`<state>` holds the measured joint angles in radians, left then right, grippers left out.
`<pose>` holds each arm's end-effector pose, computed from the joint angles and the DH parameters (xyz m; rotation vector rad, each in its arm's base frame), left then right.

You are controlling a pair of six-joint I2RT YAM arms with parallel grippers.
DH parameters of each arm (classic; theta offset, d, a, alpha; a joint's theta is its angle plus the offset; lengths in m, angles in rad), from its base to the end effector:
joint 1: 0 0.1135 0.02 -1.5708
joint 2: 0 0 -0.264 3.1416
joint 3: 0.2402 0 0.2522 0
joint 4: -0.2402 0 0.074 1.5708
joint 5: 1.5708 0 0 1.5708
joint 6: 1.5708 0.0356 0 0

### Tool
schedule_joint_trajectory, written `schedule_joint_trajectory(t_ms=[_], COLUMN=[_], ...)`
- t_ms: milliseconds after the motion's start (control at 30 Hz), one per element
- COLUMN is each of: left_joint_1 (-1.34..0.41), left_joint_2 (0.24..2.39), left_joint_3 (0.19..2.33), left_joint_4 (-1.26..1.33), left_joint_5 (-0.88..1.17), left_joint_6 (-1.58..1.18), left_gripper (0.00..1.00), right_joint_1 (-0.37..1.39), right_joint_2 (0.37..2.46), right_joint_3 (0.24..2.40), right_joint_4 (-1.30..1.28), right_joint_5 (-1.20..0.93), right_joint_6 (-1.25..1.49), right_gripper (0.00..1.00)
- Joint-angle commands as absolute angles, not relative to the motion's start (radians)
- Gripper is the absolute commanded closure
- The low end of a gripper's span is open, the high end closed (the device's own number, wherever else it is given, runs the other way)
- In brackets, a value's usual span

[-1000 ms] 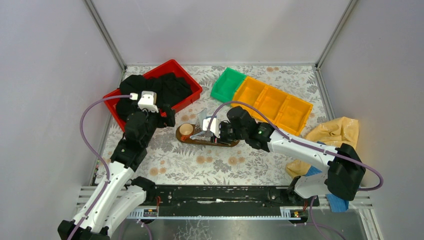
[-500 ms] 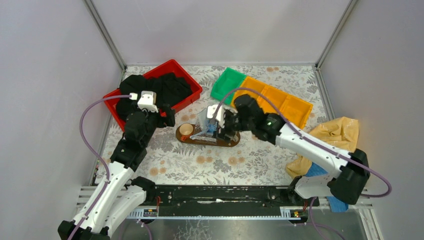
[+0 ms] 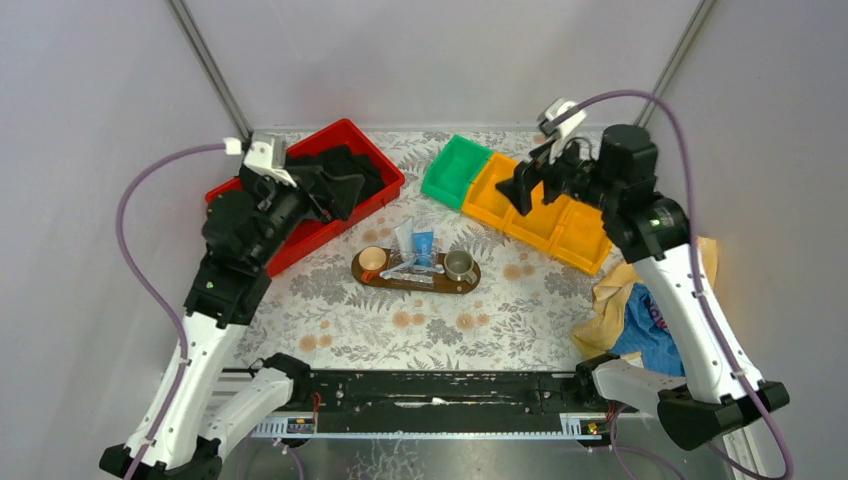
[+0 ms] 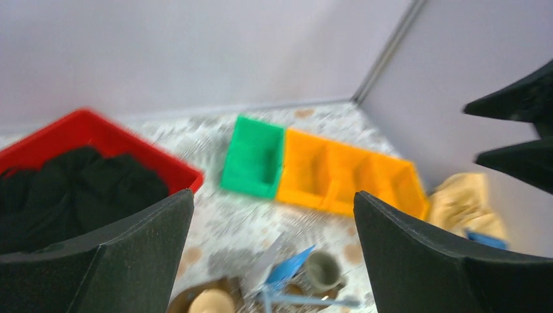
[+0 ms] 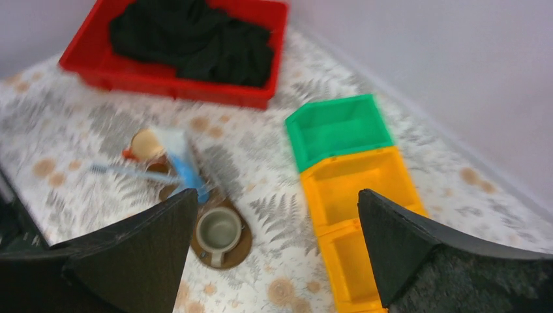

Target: Prepare toiletry sets of a toothbrush and toothpaste on the tray

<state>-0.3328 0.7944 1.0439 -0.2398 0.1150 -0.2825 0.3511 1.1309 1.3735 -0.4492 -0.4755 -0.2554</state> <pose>0.1564 -0.0584 0.4215 0.1322 1.5844 -0.5724 0.2145 0.0959 0.4478 -0.8496 1.5642 0.4906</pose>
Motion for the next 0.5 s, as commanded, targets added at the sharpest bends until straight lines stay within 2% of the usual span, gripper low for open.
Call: schedule_joint_trajectory(t_ms=[0,267,467], left_joint_1=[-0.327,-0.327,-0.327], left_joint_2=[0.836,0.88,0.88], left_joint_3=[1.247,1.534,1.58], left_joint_4=[-0.312,-0.336,-0.324], left_joint_5=[0.281,0.37,0.409], left_joint_6=[-0.38,-0.432,-0.474], left_gripper=[0.0,0.0,0.0], right_joint_1=[0.349,0.337,0.31], right_joint_2=[1.105,1.065,1.033], right_joint_3=[1.607,1.858,1.98], right_joint_4=[-0.544,-0.614,-0.649], right_joint_5=[-0.215,-0.215,-0.2], right_joint_6=[-0.156,-0.046,0.025], right_gripper=[0.01,0.01,0.01])
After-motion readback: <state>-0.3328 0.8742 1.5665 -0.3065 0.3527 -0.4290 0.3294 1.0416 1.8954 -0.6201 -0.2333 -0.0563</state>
